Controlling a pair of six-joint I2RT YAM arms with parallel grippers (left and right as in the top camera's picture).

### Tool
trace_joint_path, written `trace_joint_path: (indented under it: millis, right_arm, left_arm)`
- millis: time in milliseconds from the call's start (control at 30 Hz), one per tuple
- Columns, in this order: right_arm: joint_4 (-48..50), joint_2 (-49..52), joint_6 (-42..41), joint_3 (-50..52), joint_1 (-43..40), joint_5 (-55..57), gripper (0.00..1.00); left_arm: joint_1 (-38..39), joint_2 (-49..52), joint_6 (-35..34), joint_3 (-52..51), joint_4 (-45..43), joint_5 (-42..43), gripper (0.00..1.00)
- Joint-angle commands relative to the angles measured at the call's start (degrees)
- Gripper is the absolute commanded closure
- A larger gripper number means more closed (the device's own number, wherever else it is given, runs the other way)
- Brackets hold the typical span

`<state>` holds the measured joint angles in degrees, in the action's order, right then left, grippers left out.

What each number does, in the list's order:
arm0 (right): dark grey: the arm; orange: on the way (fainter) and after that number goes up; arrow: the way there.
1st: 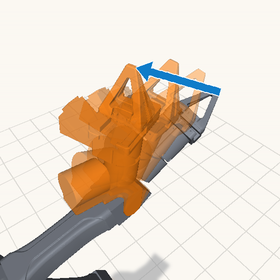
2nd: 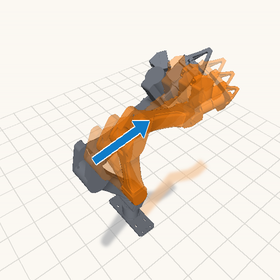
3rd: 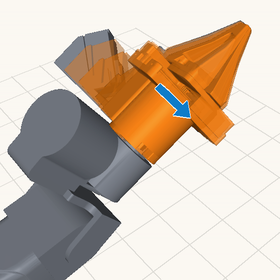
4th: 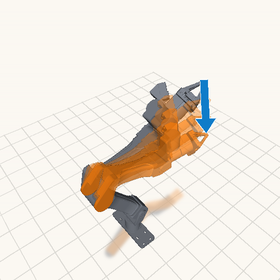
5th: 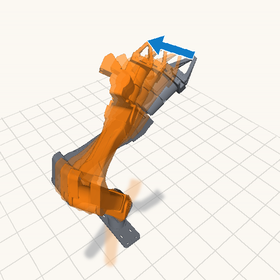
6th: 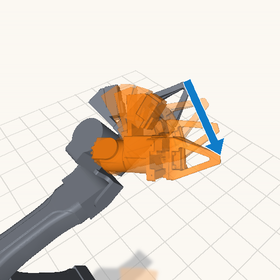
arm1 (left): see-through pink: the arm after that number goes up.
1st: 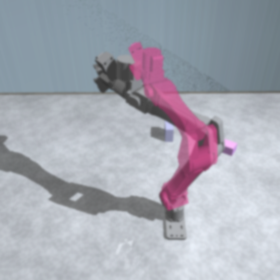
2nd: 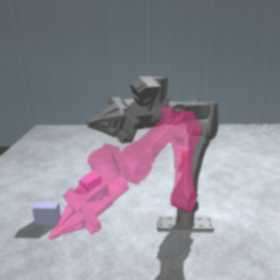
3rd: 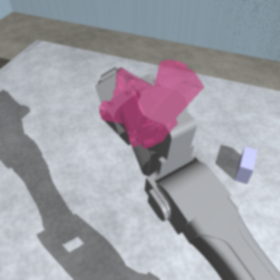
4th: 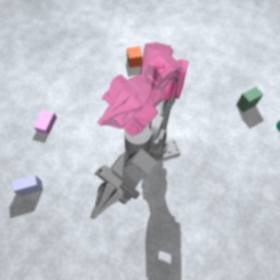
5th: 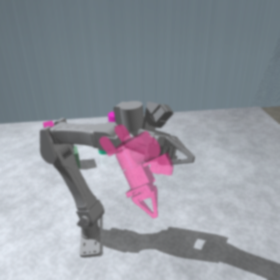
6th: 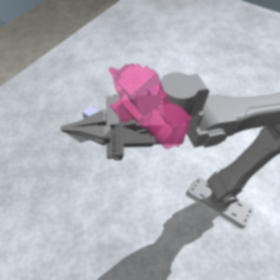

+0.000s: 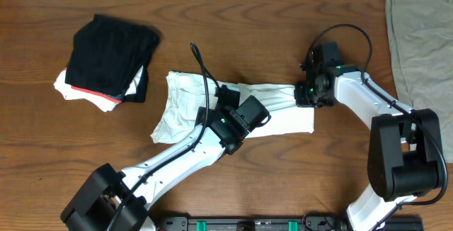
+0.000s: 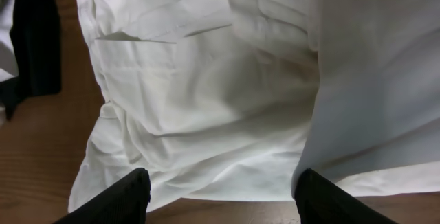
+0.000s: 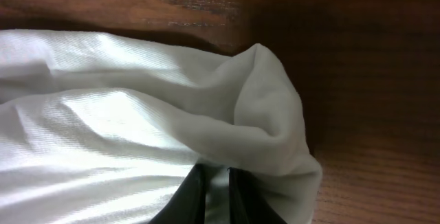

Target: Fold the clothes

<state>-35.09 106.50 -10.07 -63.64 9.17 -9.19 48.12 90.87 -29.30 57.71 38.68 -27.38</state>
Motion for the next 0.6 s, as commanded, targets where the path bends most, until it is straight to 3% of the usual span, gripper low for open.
trace_joint_path:
  millis: [0,467,567]
  right_arm:
    - [-0.63,2.27,-0.13,0.76,-1.11,5.11,0.87]
    - [-0.63,2.27,-0.13,0.76,-1.14,5.09,0.86]
    - [-0.9,2.12,-0.07,0.68,-1.14,5.07,0.87]
  left_arm:
    - [-1.51,-0.22,0.52,-0.26,1.51,-2.05,0.32]
    - [-4.15,-0.68,-0.17,-0.13,3.56,-0.33,0.32]
    - [-6.08,-2.56,-0.61,0.5,3.5,3.96,0.32]
